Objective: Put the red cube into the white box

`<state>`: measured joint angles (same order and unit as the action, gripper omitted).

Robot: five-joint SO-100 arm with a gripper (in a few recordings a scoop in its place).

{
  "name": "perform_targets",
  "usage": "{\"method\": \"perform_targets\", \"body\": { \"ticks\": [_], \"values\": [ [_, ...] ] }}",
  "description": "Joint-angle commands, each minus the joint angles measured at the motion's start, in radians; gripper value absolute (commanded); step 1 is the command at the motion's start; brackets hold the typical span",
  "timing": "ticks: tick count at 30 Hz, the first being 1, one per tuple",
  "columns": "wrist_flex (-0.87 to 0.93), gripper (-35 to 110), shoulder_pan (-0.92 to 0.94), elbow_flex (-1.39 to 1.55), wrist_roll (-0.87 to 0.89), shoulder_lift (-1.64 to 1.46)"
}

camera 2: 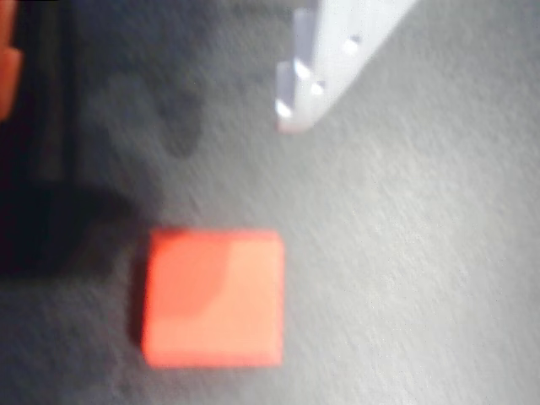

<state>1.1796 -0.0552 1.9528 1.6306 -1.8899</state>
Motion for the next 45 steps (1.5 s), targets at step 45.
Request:
{"method": "perform_targets", "body": {
  "ticks": [45],
  "values": [
    [-0.615,0,-0.028,0.187,0.107,0.314]
  ]
}}
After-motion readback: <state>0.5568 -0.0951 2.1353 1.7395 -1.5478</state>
